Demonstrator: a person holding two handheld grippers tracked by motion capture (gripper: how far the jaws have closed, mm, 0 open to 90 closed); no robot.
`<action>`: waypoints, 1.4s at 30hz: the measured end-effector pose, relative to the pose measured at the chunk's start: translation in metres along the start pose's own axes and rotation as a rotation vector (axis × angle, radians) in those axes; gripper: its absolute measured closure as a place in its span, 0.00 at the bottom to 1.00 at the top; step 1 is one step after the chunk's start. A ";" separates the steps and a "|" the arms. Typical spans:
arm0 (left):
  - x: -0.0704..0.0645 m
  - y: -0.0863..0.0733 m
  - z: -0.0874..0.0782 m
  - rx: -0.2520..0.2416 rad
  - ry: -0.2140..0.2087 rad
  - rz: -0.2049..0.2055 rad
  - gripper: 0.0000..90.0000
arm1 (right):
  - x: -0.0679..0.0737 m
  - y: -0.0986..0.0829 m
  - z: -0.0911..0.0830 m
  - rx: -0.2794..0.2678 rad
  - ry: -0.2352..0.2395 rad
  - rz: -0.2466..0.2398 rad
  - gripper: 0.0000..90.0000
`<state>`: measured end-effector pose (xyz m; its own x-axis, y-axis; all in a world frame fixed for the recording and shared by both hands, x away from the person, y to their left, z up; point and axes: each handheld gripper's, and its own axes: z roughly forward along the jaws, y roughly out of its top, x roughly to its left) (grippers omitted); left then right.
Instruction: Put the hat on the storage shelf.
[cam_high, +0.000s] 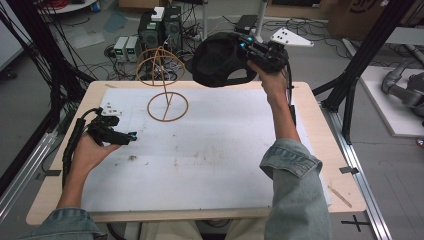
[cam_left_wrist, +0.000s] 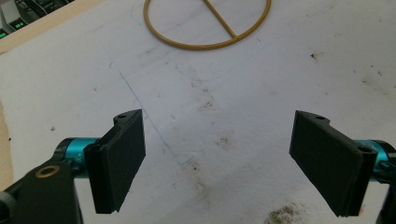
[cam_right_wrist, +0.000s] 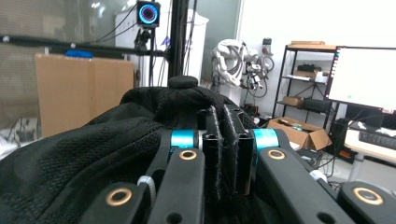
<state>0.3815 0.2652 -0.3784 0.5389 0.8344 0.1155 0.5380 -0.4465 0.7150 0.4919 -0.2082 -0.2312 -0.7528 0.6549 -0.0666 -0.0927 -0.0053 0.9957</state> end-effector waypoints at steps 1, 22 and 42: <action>0.000 0.000 0.000 -0.004 -0.002 -0.003 0.21 | -0.003 -0.001 0.002 -0.009 -0.005 0.012 0.97; -0.001 -0.003 -0.001 0.002 -0.009 -0.005 0.21 | 0.008 0.010 0.056 -0.155 -0.026 0.084 0.97; 0.003 -0.014 -0.012 -0.001 -0.006 -0.016 0.21 | 0.052 -0.001 0.134 -0.127 0.054 0.091 0.97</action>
<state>0.3679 0.2773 -0.3798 0.5338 0.8397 0.1000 0.5464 -0.4328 0.7171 0.5404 -0.0729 -0.2271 -0.7957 0.6054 0.0169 -0.1015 -0.1607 0.9818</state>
